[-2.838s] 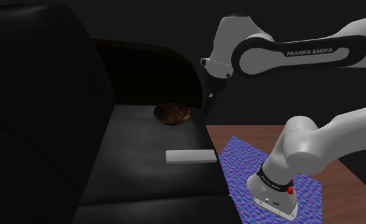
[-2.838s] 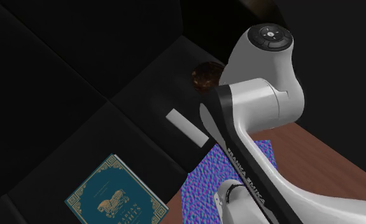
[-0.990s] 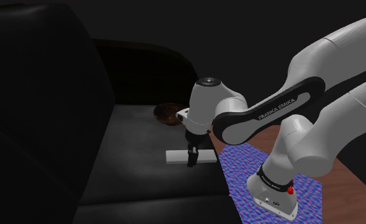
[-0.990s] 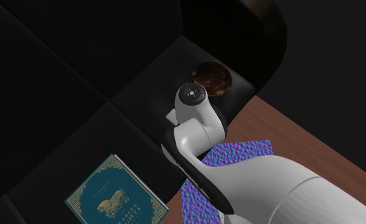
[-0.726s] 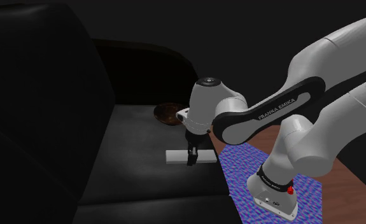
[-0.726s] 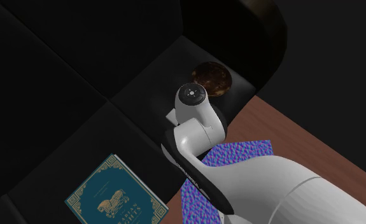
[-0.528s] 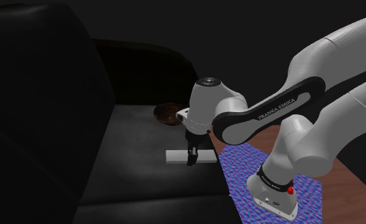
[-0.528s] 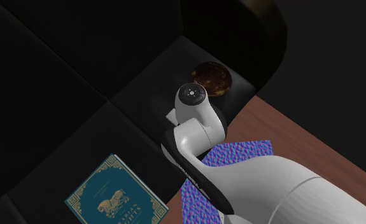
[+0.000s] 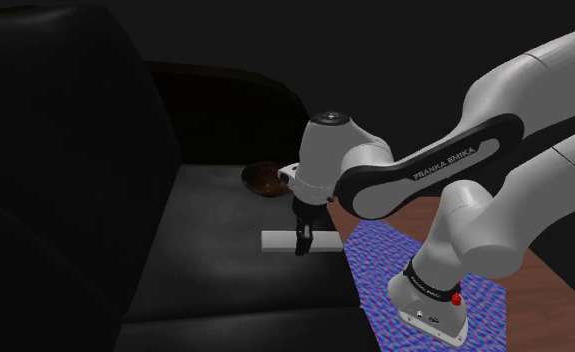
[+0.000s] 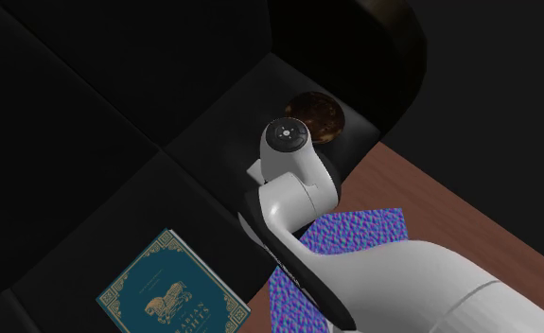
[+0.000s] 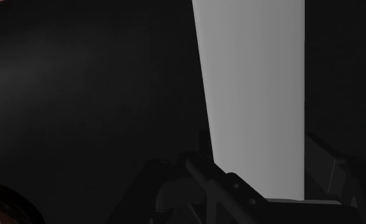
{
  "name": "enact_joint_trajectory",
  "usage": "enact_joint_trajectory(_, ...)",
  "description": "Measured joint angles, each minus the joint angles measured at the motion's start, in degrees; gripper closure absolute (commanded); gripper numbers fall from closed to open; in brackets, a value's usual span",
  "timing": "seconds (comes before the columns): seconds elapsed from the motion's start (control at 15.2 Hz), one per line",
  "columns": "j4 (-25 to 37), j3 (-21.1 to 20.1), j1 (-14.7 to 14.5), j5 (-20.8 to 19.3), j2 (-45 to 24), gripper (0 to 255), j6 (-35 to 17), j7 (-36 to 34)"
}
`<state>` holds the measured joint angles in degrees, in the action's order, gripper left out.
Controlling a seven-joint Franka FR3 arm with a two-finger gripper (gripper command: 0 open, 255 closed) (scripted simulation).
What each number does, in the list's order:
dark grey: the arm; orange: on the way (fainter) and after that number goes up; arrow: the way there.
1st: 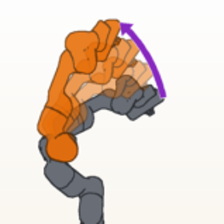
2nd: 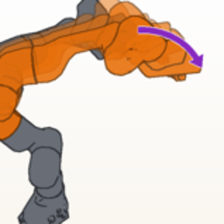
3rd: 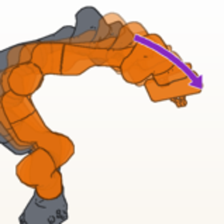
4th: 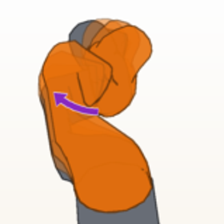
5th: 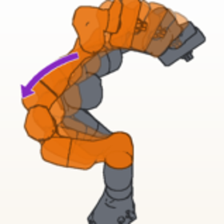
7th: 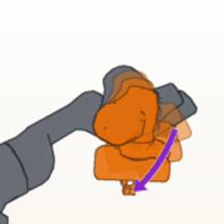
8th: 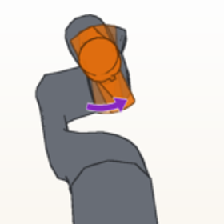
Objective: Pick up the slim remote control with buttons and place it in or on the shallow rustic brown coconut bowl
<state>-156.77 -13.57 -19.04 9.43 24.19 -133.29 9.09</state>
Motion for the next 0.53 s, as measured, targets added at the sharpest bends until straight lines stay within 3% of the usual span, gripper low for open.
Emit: enact_joint_trajectory(0.53, 3.5, 0.8, 0.0, -0.3, 4.4, 255, 7.9, -0.1)
